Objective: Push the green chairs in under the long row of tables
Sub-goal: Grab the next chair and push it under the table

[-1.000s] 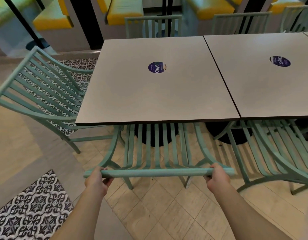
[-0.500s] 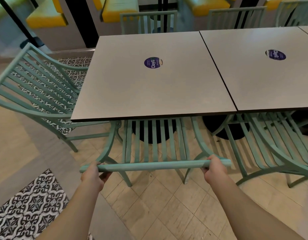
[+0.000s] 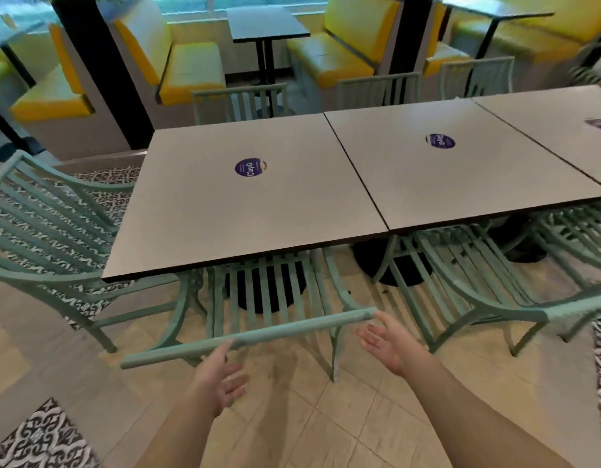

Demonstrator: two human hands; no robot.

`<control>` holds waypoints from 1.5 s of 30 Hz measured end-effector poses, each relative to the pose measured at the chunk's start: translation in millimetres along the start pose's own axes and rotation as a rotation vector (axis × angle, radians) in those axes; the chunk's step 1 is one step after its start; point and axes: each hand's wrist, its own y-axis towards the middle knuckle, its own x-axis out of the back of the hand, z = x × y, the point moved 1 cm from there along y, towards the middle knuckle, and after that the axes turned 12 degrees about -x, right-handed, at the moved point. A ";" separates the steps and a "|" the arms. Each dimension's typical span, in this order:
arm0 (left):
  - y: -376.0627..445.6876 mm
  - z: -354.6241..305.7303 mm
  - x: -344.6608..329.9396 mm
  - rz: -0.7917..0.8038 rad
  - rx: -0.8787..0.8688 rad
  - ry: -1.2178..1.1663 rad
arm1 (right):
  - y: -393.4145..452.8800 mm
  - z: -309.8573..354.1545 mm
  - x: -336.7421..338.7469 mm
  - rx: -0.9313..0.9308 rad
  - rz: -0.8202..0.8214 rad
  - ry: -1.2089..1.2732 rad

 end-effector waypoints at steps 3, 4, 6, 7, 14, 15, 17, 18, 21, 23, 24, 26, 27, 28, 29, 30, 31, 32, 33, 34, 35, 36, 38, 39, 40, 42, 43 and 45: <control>-22.5 13.3 -40.6 0.082 0.026 0.058 | -32.2 15.7 49.7 0.034 -0.026 0.016; -30.9 15.3 -56.4 0.091 0.030 0.077 | -42.1 22.0 68.2 0.041 -0.048 0.036; -53.1 15.5 -96.4 0.117 0.018 0.120 | -63.8 36.4 107.3 0.071 -0.098 0.065; -61.0 16.3 -111.8 0.131 0.013 0.133 | -72.2 40.1 121.4 0.080 -0.112 0.073; -129.4 33.6 -270.4 0.279 -0.078 0.163 | -141.4 88.3 240.2 0.136 -0.148 0.138; -137.9 40.7 -291.4 0.288 -0.089 0.159 | -146.0 94.9 254.3 0.145 -0.152 0.137; -162.2 54.3 -333.0 0.343 -0.090 0.176 | -156.7 108.7 283.9 0.142 -0.148 0.139; -173.6 61.7 -351.7 0.370 -0.085 0.194 | -159.5 114.7 300.4 0.142 -0.147 0.154; -206.2 78.2 -405.8 0.426 -0.067 0.235 | -160.7 134.0 348.7 0.149 -0.154 0.221; -216.9 87.7 -436.6 0.438 -0.049 0.258 | -158.1 143.6 376.6 0.144 -0.152 0.246; -223.2 92.8 -453.0 0.451 -0.041 0.270 | -157.8 149.3 389.4 0.133 -0.150 0.264; -230.5 102.2 -481.8 0.472 -0.029 0.274 | -155.3 159.7 411.1 0.125 -0.146 0.287; -230.5 107.0 -495.1 0.471 -0.025 0.273 | -151.2 164.5 420.5 0.126 -0.144 0.293; -230.8 110.9 -508.6 0.477 -0.023 0.272 | -147.7 170.1 428.2 0.126 -0.141 0.302; -230.9 114.9 -522.3 0.472 -0.017 0.271 | -144.5 176.2 435.0 0.127 -0.140 0.310; -228.4 119.0 -535.6 0.468 -0.008 0.276 | -139.4 182.3 442.3 0.128 -0.145 0.319; -224.3 123.9 -550.2 0.456 -0.003 0.281 | -133.3 189.9 449.0 0.128 -0.156 0.327; -219.3 130.0 -566.5 0.454 0.004 0.283 | -125.9 199.3 455.7 0.127 -0.165 0.335; -215.6 137.0 -582.3 0.452 0.013 0.279 | -118.5 209.3 461.5 0.126 -0.174 0.337; -209.9 146.9 -600.4 0.458 0.034 0.263 | -109.3 220.6 468.8 0.126 -0.185 0.336; -211.3 151.3 -609.0 0.454 0.037 0.241 | -108.0 227.2 471.1 0.131 -0.196 0.331; -209.3 157.6 -621.7 0.460 0.049 0.216 | -103.4 236.6 475.1 0.131 -0.202 0.329; -201.6 169.4 -649.9 0.469 0.089 0.166 | -92.2 261.6 487.4 0.132 -0.226 0.308; -199.5 173.3 -659.2 0.465 0.111 0.145 | -88.0 272.6 494.5 0.128 -0.245 0.312; -196.3 174.7 -670.4 0.470 0.130 0.127 | -83.7 286.2 501.7 0.127 -0.258 0.319; -188.4 174.5 -689.4 0.441 0.153 0.105 | -74.7 314.3 513.7 0.123 -0.259 0.326; -182.8 175.6 -696.7 0.399 0.173 0.090 | -69.2 326.5 517.9 0.114 -0.254 0.331; -174.3 175.9 -706.5 0.294 0.234 0.057 | -59.3 347.4 523.5 0.093 -0.236 0.329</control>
